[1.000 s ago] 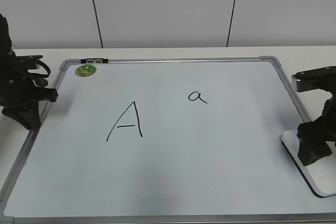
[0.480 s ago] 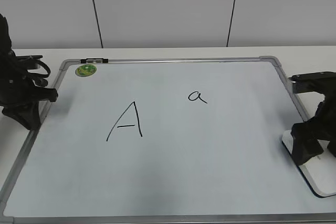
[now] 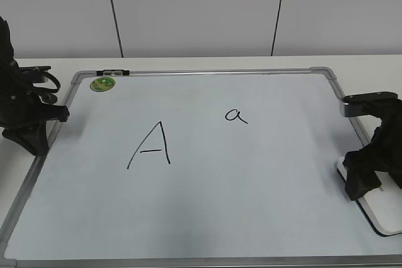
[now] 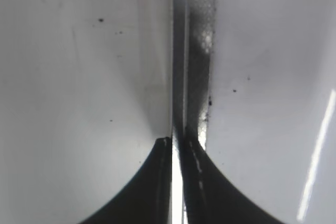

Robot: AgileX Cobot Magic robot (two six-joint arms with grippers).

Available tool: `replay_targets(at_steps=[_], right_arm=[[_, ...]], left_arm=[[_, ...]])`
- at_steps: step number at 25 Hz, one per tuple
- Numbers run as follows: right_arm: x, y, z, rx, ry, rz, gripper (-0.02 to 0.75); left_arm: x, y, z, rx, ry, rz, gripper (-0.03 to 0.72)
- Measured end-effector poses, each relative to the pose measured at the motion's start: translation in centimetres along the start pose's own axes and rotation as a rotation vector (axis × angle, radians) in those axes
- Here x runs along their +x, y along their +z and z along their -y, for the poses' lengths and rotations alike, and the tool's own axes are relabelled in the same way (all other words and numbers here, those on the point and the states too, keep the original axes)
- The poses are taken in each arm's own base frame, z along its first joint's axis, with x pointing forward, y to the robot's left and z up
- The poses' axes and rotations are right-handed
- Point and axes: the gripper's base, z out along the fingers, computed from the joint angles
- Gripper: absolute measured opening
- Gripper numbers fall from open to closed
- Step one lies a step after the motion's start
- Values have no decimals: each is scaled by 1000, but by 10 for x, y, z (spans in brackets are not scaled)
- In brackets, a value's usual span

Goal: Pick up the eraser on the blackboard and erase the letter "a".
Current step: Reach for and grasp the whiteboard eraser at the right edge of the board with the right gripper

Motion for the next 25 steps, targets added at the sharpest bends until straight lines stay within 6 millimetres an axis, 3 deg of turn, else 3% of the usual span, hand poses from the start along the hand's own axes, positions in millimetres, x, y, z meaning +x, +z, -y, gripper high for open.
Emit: replay_targets(at_steps=[8, 21, 25], right_arm=[[0, 2, 1, 3, -1, -3, 536], [-1, 1, -3, -42, 55, -9, 529], [-9, -11, -10, -130, 109, -43, 529]], left_arm=[[0, 0, 0, 2, -1, 0, 29], [0, 0, 1, 6, -4, 0, 29], [0, 0, 1, 8, -6, -1, 32]])
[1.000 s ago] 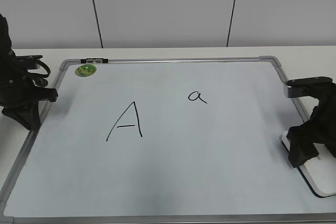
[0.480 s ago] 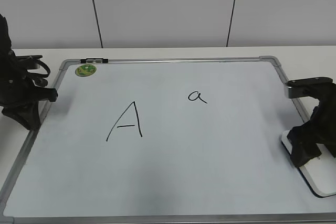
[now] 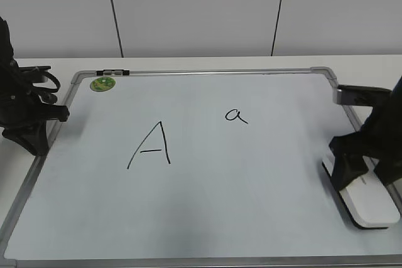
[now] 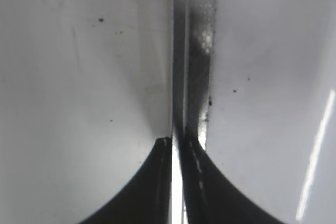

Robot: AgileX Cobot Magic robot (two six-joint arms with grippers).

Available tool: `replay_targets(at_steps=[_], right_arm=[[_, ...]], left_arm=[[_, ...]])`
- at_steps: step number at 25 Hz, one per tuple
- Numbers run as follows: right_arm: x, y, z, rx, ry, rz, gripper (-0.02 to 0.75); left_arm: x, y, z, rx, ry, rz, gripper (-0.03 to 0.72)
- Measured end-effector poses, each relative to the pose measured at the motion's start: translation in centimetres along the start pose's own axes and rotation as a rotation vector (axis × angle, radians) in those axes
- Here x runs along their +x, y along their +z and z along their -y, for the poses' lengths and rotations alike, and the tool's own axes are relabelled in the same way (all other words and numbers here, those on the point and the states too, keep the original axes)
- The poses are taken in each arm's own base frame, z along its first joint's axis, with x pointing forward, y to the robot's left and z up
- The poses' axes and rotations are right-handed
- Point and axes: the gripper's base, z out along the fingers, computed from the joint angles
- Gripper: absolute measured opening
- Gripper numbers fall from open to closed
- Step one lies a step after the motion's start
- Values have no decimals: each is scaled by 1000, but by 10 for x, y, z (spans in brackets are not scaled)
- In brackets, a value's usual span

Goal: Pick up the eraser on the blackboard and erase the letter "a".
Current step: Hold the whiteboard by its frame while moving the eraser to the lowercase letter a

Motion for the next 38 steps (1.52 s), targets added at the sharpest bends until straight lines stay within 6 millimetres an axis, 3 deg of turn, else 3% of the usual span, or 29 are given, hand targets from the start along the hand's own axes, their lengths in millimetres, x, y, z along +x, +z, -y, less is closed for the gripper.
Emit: replay_targets(at_steps=[8, 14, 18, 25, 38], right_arm=[[-50, -29, -11, -52, -31, -28, 529], [-89, -20, -34, -28, -87, -27, 529], [-114, -6, -60, 4, -142, -15, 529], [-130, 11, -82, 16, -184, -17, 529], [-153, 20, -84, 24, -185, 16, 529]], left_arm=[[0, 0, 0, 0, 0, 0, 36], [0, 0, 0, 0, 0, -2, 38], [0, 0, 0, 0, 0, -2, 39], [0, 0, 0, 0, 0, -2, 39], [0, 0, 0, 1, 0, -1, 41]])
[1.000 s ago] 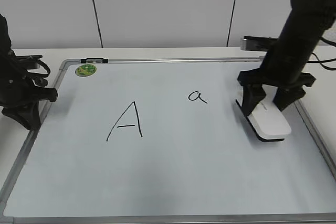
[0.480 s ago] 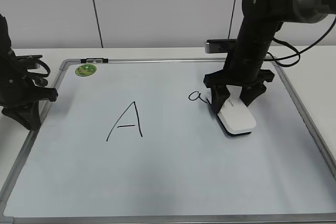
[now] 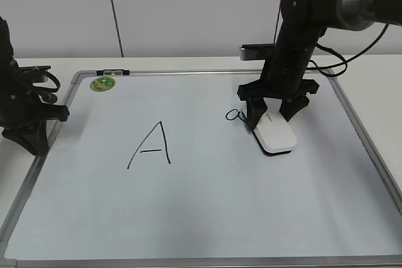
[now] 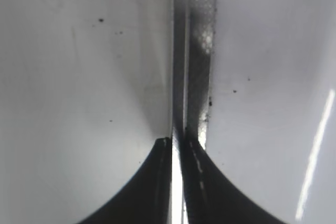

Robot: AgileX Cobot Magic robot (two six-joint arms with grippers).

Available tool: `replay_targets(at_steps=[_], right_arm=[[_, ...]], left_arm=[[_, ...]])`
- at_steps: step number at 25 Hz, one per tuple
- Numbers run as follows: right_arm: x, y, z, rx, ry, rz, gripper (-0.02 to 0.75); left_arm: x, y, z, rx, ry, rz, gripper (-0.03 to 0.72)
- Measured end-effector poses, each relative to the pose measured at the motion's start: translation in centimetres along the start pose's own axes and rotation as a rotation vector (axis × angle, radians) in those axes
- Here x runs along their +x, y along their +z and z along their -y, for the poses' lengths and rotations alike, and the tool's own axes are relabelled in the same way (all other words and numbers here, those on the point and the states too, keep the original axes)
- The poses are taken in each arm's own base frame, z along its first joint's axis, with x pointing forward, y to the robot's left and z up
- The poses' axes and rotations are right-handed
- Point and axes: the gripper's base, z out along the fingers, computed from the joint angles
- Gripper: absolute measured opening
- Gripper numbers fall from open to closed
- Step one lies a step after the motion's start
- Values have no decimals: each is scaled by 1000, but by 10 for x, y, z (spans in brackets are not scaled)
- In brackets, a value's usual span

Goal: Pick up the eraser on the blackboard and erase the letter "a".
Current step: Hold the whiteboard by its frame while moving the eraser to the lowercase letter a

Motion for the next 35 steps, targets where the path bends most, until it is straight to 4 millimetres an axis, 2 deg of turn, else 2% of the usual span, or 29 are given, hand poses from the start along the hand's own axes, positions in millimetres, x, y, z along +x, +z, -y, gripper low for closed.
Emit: replay_targets(at_steps=[11, 23, 27, 31, 35], right_arm=[[-14, 3, 0, -5, 5, 11, 529], [-20, 9, -4, -52, 19, 14, 529], [-21, 14, -20, -55, -12, 14, 529], [-21, 19, -49, -71, -68, 18, 529], [-24, 20, -63, -80, -97, 28, 529]], left_arm=[[0, 0, 0, 1, -1, -2, 45], [0, 0, 0, 1, -1, -2, 46], [0, 0, 0, 1, -1, -2, 47], [0, 0, 0, 1, -1, -2, 48], [0, 0, 0, 1, -1, -2, 48]])
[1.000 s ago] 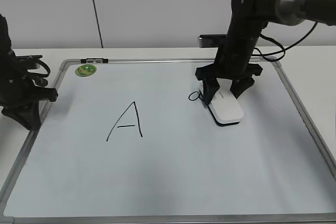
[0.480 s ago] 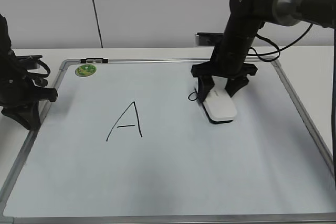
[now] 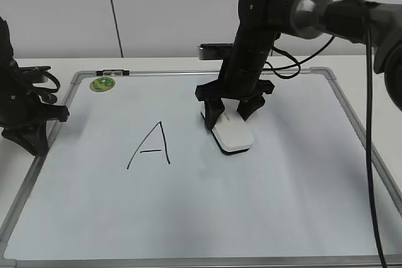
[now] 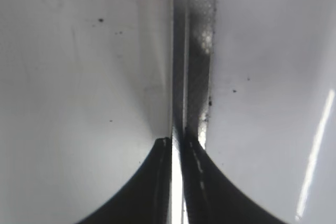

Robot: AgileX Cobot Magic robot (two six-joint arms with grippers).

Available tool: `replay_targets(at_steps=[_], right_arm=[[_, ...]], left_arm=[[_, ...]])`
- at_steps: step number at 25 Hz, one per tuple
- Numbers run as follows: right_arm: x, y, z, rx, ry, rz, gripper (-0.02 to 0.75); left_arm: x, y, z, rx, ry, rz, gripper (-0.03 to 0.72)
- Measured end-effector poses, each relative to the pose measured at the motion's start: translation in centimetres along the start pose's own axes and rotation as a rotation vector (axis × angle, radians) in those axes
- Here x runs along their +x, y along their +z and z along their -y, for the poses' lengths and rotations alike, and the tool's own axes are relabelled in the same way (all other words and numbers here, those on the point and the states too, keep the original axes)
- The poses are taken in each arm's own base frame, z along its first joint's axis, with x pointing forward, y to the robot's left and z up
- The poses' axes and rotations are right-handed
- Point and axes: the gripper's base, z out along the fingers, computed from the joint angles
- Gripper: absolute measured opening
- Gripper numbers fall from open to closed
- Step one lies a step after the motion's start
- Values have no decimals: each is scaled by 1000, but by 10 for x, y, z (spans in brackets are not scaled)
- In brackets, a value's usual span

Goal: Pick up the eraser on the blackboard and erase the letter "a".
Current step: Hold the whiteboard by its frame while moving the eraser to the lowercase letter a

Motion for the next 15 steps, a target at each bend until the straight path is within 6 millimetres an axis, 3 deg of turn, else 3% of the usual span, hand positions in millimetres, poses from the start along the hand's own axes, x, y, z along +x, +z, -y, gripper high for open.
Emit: replay_targets(at_steps=[8, 15], right_arm=[[-3, -3, 3, 13, 6, -5, 529], [-5, -6, 21, -26, 69, 10, 529]], left_arm=[[0, 0, 0, 0, 0, 0, 49], [0, 0, 0, 2, -1, 2, 49]])
